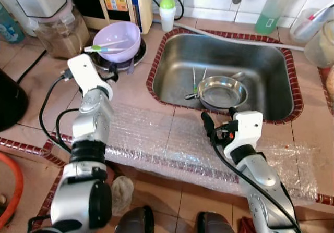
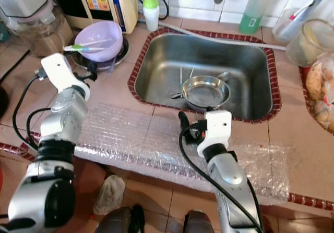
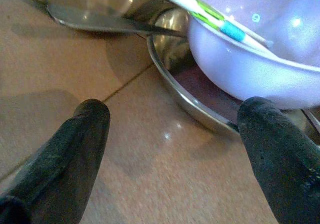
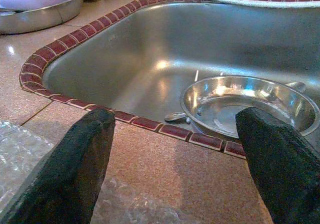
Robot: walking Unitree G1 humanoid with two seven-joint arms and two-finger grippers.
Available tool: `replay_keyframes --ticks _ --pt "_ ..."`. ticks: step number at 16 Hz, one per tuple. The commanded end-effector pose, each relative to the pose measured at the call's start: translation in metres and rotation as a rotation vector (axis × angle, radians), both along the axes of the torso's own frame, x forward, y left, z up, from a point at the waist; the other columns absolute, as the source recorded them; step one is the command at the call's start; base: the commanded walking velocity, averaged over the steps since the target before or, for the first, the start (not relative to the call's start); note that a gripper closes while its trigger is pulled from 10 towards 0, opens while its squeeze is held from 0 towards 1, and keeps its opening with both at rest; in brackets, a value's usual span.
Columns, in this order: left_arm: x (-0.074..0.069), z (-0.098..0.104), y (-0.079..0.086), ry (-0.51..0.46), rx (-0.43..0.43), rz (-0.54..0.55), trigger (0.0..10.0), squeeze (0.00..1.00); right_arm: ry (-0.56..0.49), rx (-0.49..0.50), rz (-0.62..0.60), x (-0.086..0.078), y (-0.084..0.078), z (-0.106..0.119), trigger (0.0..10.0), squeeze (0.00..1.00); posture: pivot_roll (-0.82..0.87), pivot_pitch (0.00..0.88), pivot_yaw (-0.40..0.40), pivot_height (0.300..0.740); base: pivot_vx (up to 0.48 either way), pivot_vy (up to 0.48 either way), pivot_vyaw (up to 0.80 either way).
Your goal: Kitchen organization
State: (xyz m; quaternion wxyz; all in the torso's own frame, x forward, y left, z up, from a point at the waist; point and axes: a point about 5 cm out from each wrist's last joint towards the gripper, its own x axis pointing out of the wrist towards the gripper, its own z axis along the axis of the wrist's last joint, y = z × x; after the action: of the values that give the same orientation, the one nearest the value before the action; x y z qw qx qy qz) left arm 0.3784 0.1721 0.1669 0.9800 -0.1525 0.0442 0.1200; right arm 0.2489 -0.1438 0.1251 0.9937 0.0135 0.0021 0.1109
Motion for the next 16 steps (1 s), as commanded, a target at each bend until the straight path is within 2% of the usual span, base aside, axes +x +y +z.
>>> replay_keyframes --ticks 1,6,9,12,14,15,16 --pt "0.004 0.007 0.004 -0.021 -0.001 0.017 10.0 0.0 -0.009 0.002 -0.012 -0.003 -0.001 0.002 10.0 0.0 -0.14 0.157 0.091 0.74 0.0 0.0 0.0" --pt "0.019 0.013 0.005 -0.021 0.004 0.003 10.0 0.0 -0.007 0.002 -0.023 -0.004 -0.002 0.0 10.0 0.0 -0.15 0.159 0.094 0.74 0.0 0.0 0.0" --pt "0.025 0.004 0.0 0.08 -0.008 -0.025 10.0 0.0 -0.005 0.003 -0.023 -0.004 -0.001 0.001 10.0 0.0 -0.16 0.163 0.101 0.74 0.0 0.0 0.0" --pt "0.025 -0.007 -0.002 0.187 0.025 -0.067 10.0 0.0 0.003 0.009 -0.03 -0.006 -0.003 -0.001 10.0 0.0 -0.16 0.158 0.11 0.74 0.0 0.0 0.0" --pt "0.026 -0.007 -0.001 0.212 0.052 -0.079 10.0 0.0 0.027 0.036 0.017 -0.008 0.002 -0.003 10.0 0.0 -0.16 0.157 0.112 0.74 0.0 0.0 0.0" --pt "0.026 -0.006 0.001 0.215 0.058 -0.074 10.0 0.0 0.065 0.087 0.156 -0.013 0.015 -0.006 10.0 0.0 -0.15 0.152 0.118 0.74 0.0 0.0 0.0" --pt "0.027 -0.006 0.002 0.216 0.06 -0.076 10.0 0.0 0.074 0.094 0.182 -0.015 0.018 -0.006 10.0 0.0 -0.15 0.152 0.118 0.74 0.0 0.0 0.0"
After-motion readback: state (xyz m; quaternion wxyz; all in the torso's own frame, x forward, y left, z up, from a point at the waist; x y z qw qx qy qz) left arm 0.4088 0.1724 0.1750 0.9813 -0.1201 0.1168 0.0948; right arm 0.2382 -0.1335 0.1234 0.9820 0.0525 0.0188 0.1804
